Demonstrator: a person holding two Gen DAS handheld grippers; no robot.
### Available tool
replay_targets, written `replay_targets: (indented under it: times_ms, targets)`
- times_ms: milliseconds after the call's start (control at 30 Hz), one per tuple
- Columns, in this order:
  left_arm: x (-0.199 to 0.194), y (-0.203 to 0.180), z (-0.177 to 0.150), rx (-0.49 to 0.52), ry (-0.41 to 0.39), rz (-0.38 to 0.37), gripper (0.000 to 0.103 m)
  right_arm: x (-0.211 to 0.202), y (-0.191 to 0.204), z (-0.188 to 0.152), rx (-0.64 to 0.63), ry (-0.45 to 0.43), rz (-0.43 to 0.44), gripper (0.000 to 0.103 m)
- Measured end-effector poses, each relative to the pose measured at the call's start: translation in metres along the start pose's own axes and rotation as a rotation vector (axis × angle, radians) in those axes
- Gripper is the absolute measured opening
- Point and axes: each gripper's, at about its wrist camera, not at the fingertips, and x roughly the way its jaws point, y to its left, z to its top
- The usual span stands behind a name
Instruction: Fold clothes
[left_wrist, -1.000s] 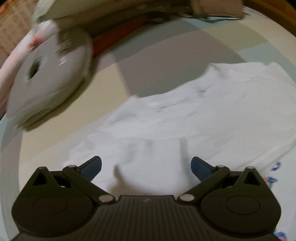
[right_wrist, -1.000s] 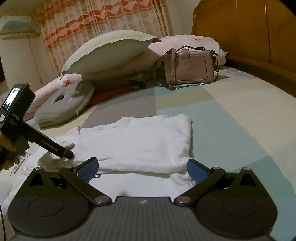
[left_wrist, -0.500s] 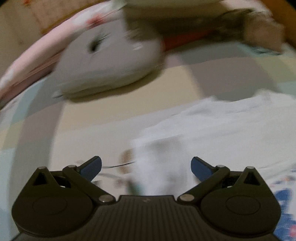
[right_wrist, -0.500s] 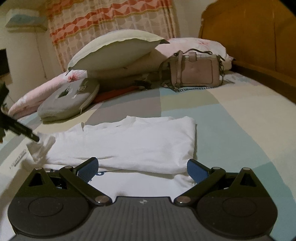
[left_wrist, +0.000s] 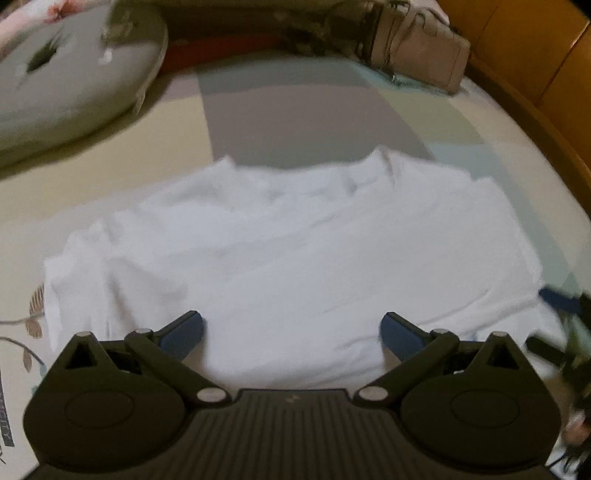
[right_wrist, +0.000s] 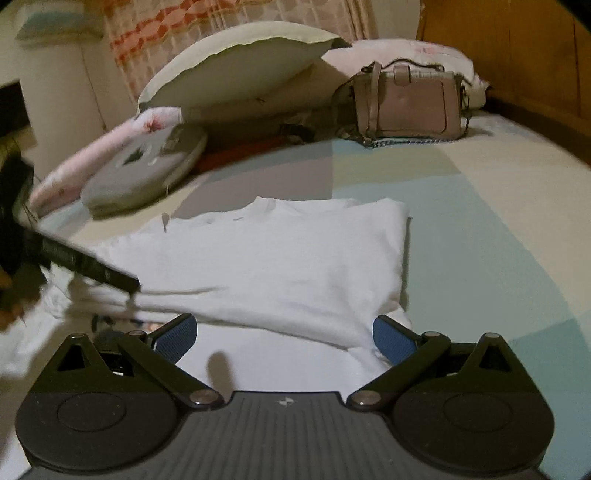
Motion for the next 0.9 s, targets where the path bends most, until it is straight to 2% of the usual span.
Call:
replay_targets:
  times_ms: [67, 167, 267, 367, 467, 533, 667, 767, 867, 900]
  targets:
    - [-0.006, -0.016, 0.011, 0.022, -0.03, -0.061, 0.102, -0.003, 0.005, -0.002, -0.018, 0.005, -0.016, 0.103]
    - [-0.005, -0.058, 0.032, 0.087, -0.041, -0.242, 0.102, -0.005, 0.012, -0.007, -0.063, 0.036, -0.027, 0.103]
    - [0.016, -0.098, 0.048, 0.105, -0.005, -0.428, 0.102, -0.012, 0.008, -0.009, -0.068, 0.043, -0.03, 0.103]
    - [0.049, -0.137, 0.058, 0.12, 0.044, -0.5, 0.102, -0.019, 0.001, -0.011, -0.062, 0.043, -0.031, 0.103]
    - [0.082, -0.162, 0.064, 0.108, 0.085, -0.519, 0.102, -0.026, -0.005, -0.013, -0.056, 0.043, -0.031, 0.103]
    - [0.094, -0.172, 0.069, 0.111, 0.068, -0.454, 0.102, -0.031, -0.009, -0.015, -0.052, 0.043, -0.032, 0.103]
    - [0.088, -0.175, 0.082, 0.068, 0.082, -0.459, 0.101, -0.041, -0.014, -0.015, -0.033, 0.028, -0.022, 0.103]
    - [0.065, -0.179, 0.075, 0.108, 0.05, -0.527, 0.102, -0.048, -0.017, -0.015, -0.019, 0.01, -0.011, 0.103]
    - [0.072, -0.186, 0.075, 0.107, 0.035, -0.543, 0.102, -0.05, -0.014, -0.015, -0.036, -0.004, -0.007, 0.103]
    - [0.077, -0.189, 0.076, 0.103, 0.033, -0.525, 0.102, -0.05, -0.013, -0.016, -0.041, -0.001, -0.009, 0.103]
